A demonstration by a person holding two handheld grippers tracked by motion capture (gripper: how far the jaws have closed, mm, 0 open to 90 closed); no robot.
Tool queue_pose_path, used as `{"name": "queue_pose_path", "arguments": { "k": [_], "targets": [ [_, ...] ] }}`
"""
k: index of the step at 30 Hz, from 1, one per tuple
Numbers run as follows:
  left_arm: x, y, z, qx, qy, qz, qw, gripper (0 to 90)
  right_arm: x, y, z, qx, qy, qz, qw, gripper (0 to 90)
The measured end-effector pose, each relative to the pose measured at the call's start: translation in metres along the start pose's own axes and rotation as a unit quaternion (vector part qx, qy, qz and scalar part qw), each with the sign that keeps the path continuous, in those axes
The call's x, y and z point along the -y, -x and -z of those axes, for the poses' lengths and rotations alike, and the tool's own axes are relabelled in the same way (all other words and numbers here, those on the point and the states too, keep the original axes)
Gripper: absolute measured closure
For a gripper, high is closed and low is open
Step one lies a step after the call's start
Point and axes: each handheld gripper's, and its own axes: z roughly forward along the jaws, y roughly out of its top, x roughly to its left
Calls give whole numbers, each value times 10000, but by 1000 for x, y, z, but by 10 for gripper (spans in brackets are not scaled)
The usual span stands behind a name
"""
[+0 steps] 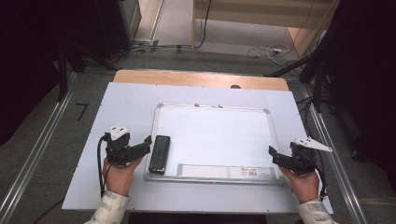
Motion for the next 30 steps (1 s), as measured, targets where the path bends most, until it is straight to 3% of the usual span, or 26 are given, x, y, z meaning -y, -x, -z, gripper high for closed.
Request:
{"name": "queue_pose_path", "arguments": {
  "k": [10,21,30],
  "targets": [
    [4,-23,10,-76,50,144,9999,223,0,3,2,19,52,-50,10000,127],
    [8,-39,14,-210,42,220,9995,223,0,10,7,68,125,-185,9997,127],
    [12,-53,18,-309,-1,324,9990,223,3,23,14,159,191,-315,9992,127]
  ]
}}
